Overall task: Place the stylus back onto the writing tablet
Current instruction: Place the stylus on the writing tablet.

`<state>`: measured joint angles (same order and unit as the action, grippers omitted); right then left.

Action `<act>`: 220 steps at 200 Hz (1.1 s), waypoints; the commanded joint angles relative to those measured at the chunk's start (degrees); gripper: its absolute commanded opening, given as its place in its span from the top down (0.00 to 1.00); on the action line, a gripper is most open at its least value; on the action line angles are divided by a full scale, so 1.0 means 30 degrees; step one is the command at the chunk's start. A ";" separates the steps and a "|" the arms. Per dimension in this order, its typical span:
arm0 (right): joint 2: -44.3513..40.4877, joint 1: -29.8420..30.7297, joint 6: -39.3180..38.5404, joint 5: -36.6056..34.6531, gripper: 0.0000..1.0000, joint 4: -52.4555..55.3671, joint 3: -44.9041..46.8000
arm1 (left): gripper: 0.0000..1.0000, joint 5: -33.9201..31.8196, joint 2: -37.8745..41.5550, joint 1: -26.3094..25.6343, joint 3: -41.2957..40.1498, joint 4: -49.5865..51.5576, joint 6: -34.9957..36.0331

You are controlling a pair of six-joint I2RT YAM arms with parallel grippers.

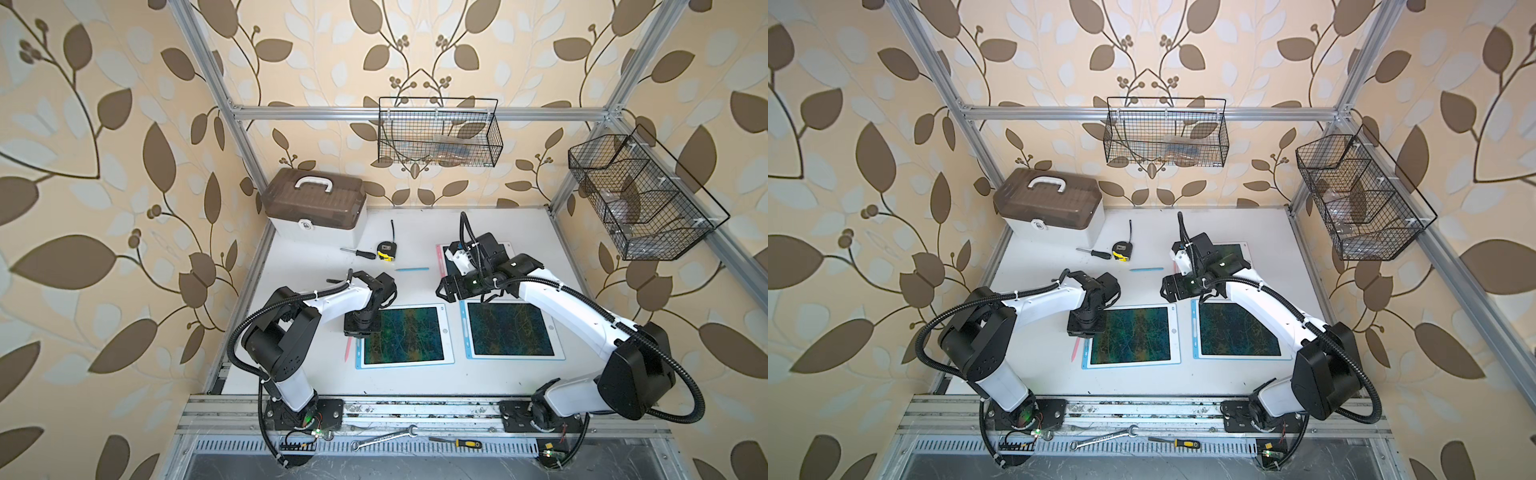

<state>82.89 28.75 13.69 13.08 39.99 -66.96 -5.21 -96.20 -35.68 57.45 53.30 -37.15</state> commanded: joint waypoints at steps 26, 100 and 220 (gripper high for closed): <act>-0.0382 0.0095 0.0002 0.0078 0.12 0.0111 -0.0004 | 1.00 -0.0857 -0.0174 -0.0237 -0.0137 0.0486 0.0195; -0.0210 0.0192 -0.0093 0.0011 0.12 0.0265 -0.0268 | 0.88 -0.0853 -0.0338 -0.0381 -0.0166 0.0339 0.0172; -0.0161 0.0268 -0.0127 -0.0010 0.12 0.0382 -0.0448 | 0.81 -0.0886 -0.0495 0.0443 0.2734 0.0665 0.0562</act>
<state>82.89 29.26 13.67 13.08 40.10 -66.98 -6.50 -97.06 -36.05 62.08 54.02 -36.36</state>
